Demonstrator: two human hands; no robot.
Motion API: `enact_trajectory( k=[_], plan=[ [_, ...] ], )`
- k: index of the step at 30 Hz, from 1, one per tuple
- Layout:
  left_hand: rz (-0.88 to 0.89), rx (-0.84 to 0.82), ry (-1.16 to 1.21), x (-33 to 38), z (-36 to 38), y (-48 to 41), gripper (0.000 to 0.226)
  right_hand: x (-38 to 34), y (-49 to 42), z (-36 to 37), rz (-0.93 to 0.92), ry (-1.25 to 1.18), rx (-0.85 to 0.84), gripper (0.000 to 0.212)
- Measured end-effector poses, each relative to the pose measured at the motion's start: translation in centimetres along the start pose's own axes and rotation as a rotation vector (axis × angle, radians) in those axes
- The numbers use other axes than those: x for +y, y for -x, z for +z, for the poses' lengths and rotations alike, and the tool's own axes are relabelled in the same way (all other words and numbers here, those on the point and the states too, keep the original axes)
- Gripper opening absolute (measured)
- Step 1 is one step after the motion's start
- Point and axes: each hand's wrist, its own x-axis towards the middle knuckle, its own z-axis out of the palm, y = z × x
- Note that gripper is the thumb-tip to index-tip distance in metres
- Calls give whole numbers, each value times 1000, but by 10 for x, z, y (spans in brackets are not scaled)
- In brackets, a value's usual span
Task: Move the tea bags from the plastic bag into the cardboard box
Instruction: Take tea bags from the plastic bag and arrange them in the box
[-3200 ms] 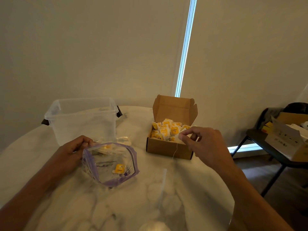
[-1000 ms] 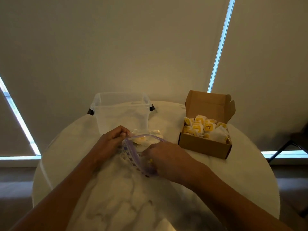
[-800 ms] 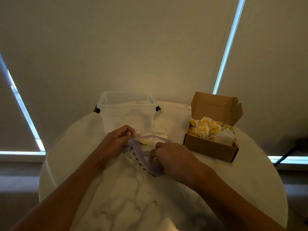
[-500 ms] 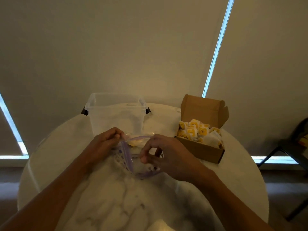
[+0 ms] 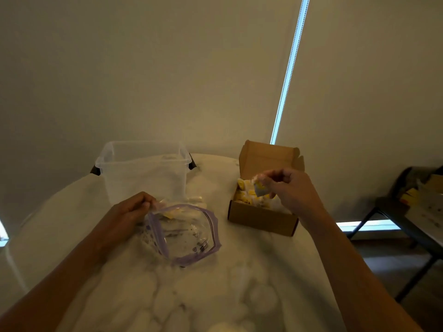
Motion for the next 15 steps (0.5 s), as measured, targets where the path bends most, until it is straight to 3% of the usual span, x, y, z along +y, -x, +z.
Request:
enact_trajectory(
  k=[11,15],
  plan=[
    [0,-29,41,-3,-2,-1,24,29,-46,-11,26,492,-15,19],
    [6,-31,52,1,-2,2,22,43,-43,-10,35,524,39,23]
  ],
)
